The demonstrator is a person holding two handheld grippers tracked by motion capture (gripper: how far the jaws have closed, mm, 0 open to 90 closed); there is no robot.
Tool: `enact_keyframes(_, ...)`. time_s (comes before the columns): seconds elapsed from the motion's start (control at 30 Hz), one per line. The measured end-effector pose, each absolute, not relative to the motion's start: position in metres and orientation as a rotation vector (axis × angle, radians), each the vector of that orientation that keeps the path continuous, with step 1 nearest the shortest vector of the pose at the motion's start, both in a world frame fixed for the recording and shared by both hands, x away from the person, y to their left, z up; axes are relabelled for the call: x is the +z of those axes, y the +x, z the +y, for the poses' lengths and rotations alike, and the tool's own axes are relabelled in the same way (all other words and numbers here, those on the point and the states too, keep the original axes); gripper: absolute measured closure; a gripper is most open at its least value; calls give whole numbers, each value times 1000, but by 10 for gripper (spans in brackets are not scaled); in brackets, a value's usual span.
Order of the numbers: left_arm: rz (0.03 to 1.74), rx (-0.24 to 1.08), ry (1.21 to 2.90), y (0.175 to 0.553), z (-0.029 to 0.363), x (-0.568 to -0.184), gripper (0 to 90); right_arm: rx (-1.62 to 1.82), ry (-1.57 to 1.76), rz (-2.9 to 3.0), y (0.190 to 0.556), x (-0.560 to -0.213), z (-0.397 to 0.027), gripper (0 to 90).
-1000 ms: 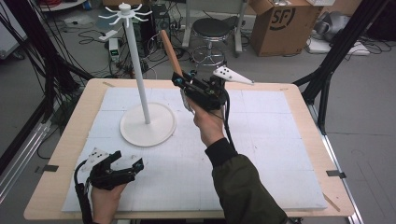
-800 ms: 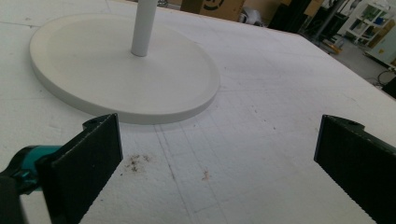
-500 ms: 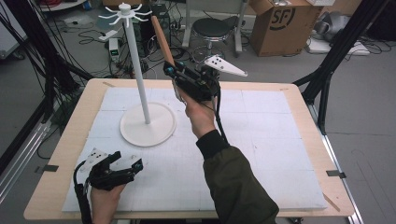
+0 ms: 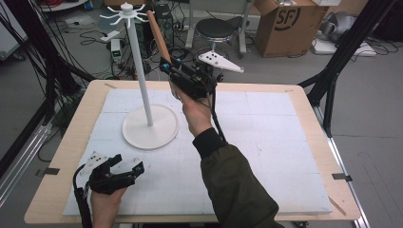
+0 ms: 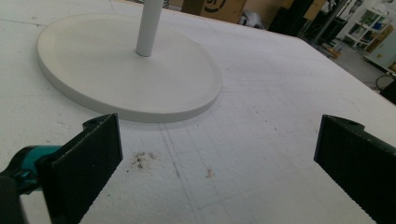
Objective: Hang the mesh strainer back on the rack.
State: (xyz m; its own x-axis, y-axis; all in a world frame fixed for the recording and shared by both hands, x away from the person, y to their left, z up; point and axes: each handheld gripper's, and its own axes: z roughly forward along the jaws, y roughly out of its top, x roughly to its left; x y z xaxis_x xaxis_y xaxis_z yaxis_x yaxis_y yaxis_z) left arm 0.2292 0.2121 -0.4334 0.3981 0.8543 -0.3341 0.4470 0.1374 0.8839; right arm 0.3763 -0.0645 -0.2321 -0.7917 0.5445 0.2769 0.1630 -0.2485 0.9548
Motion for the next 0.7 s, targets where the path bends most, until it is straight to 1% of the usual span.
enact_keyframes(0.7, 1237, 444, 1478, 226, 218, -434, 16, 2036, 908, 1774, 387, -235, -51, 719)
